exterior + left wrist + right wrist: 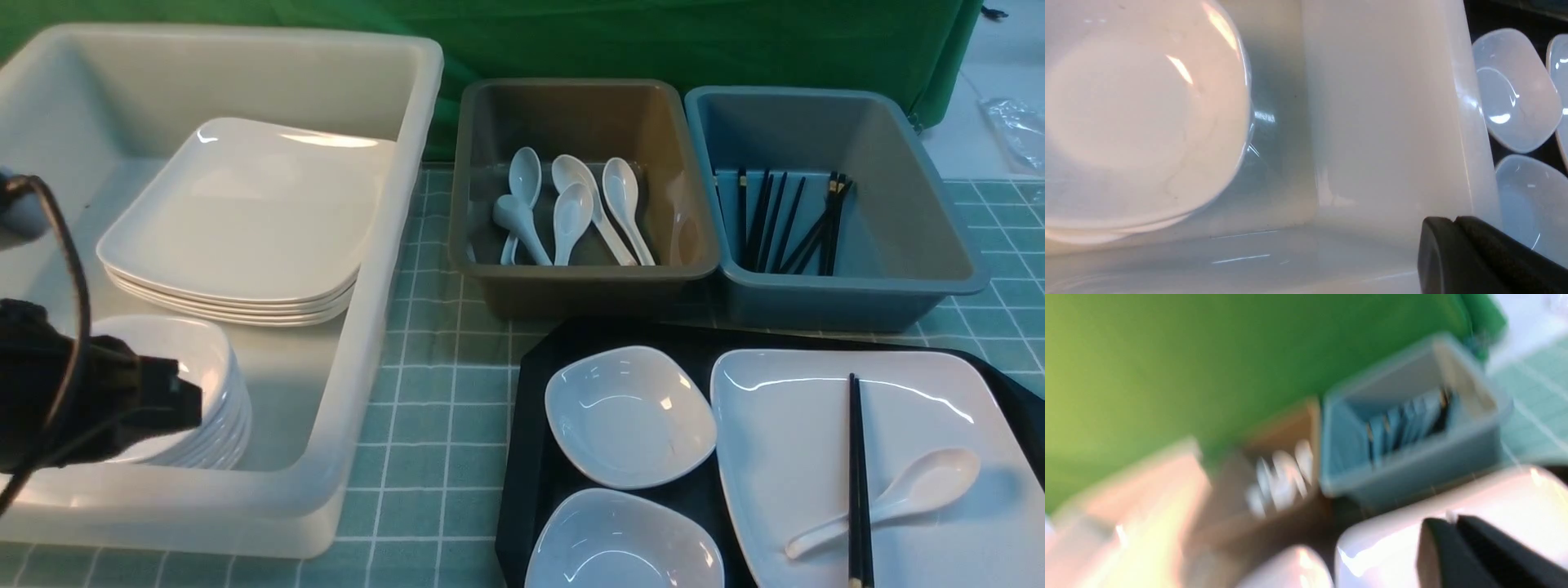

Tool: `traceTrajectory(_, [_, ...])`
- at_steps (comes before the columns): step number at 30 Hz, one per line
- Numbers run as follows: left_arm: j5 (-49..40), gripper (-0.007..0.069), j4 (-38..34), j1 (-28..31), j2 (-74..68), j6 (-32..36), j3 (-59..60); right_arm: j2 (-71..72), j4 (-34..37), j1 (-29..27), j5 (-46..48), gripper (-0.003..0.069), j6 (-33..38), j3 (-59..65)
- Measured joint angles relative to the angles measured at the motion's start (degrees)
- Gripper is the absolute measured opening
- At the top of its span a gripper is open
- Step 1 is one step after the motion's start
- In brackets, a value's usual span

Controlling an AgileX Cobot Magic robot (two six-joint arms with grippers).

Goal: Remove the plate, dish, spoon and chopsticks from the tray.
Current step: Use the right arm to grab a pair of chopsticks from the plate

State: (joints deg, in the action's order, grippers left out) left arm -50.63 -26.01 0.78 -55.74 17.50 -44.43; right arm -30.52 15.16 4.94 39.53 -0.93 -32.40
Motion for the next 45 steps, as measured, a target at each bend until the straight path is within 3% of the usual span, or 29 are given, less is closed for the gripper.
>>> traceTrajectory(5, [0.0,0.0001,2.8,-9.0,-0.9,-2.4,0.0,-16.7,-1.4,0.1,12.3,0.0020,6.5,-9.1])
traceTrajectory(9, [0.0,0.0000,10.4,-23.1,-1.9,-12.5,0.0,-28.9,-0.5,0.1,14.8,0.0025,6.3,-12.2])
traceTrajectory(12, [0.0,0.0000,13.0,-27.7,-2.6,-16.9,0.0,-33.6,0.4,0.6,15.1,0.0066,5.8,-12.4])
traceTrajectory(13, [0.0,0.0000,14.2,-29.9,-3.0,-18.9,0.0,-35.7,0.5,1.2,14.9,0.0106,5.3,-12.4])
traceTrajectory(15, [1.2,0.0000,15.6,-34.3,-4.1,-22.3,0.0,-40.6,0.6,4.0,12.8,0.0287,3.6,-12.4])
traceTrajectory(16, [1.2,0.0000,15.6,-34.3,-4.1,-22.4,0.0,-40.9,0.6,4.3,12.5,0.0287,3.6,-12.4])
traceTrajectory(18, [3.1,0.0000,15.8,-36.6,-4.9,-23.7,0.0,-45.5,-0.4,7.7,7.7,0.0474,1.4,-12.4])
traceTrajectory(22, [3.5,0.0000,16.2,-36.9,-5.4,-23.9,0.0,-50.8,-3.7,10.5,2.1,0.0559,-3.8,-12.4])
traceTrajectory(30, [3.7,0.0000,16.3,-36.9,-5.4,-24.0,0.0,-58.8,-5.4,11.2,-2.5,0.0503,-5.9,-12.5])
traceTrajectory(34, [4.0,0.0000,16.3,-36.9,-5.4,-24.1,0.0,-61.1,-5.4,11.2,-2.8,0.0431,-5.9,-12.5])
traceTrajectory(36, [4.1,0.0000,16.3,-37.0,-5.4,-24.1,0.0,-61.5,-5.5,11.2,-2.8,0.0324,-5.6,-12.5])
traceTrajectory(37, [4.1,0.0000,16.3,-37.0,-5.4,-24.1,0.0,-61.5,-5.5,11.2,-2.8,0.0311,-5.6,-12.5])
traceTrajectory(38, [4.2,0.0000,16.3,-37.0,-5.4,-24.1,0.0,-61.3,-5.5,11.2,-2.8,0.0171,-5.0,-12.5])
traceTrajectory(39, [4.2,0.0000,16.3,-37.1,-5.4,-24.1,0.0,-61.0,-5.5,11.2,-2.8,0.0143,-4.8,-12.5])
traceTrajectory(45, [4.3,0.0000,16.5,-37.1,-5.4,-24.1,0.0,-52.7,-5.4,11.2,-0.6,0.0151,-4.3,-12.5])
